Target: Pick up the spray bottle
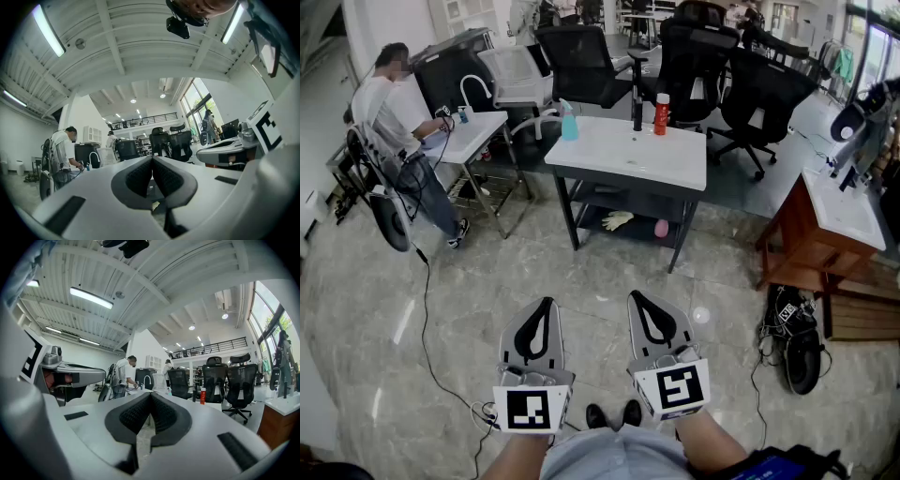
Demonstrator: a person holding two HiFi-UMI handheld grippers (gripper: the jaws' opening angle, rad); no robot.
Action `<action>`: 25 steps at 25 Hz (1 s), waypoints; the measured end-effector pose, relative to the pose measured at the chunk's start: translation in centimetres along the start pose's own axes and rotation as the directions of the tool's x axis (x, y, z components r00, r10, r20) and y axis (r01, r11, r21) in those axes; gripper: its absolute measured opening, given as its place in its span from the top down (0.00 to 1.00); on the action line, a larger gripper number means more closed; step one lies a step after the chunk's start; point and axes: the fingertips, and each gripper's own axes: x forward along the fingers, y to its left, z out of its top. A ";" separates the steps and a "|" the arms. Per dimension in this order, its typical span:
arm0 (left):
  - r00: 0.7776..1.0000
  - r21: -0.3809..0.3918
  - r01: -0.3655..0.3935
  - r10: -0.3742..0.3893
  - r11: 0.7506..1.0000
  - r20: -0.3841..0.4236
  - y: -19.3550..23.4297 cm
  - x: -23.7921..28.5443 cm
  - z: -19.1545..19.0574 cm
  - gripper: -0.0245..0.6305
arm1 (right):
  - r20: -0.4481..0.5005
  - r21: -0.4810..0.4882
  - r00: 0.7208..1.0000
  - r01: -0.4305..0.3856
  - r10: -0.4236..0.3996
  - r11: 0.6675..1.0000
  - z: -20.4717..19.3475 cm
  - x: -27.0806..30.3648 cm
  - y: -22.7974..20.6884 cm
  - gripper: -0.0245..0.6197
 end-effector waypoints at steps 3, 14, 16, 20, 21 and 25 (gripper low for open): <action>1.000 0.003 0.002 -0.002 1.000 0.005 -0.4 0.4 0.2 0.94 | -0.004 0.000 1.000 -0.002 0.002 1.000 0.0 0.0 -0.4 0.94; 1.000 0.039 -0.009 0.010 0.999 -0.026 -1.9 1.3 -1.2 0.94 | -0.024 0.045 0.999 -0.028 0.029 0.999 -1.6 -0.4 -2.3 0.93; 1.000 0.036 -0.007 0.008 0.999 -0.030 -2.6 1.5 -1.6 0.94 | -0.032 0.047 0.999 -0.034 0.035 0.998 -2.2 -0.6 -2.6 0.91; 0.999 0.009 -0.004 0.004 1.000 -0.044 -3.6 2.2 -2.6 0.94 | -0.048 0.038 0.999 -0.016 0.018 0.999 -3.4 -0.2 -3.8 0.90; 0.998 0.005 -0.009 0.009 1.000 -0.058 -3.5 2.3 -2.9 0.94 | -0.060 0.039 0.998 -0.011 0.013 0.999 -3.8 0.0 -4.1 0.89; 0.996 -0.008 -0.026 0.025 1.000 -0.091 -2.5 3.5 -4.1 0.94 | -0.088 0.042 0.996 0.004 -0.001 0.999 -4.8 1.6 -4.9 0.89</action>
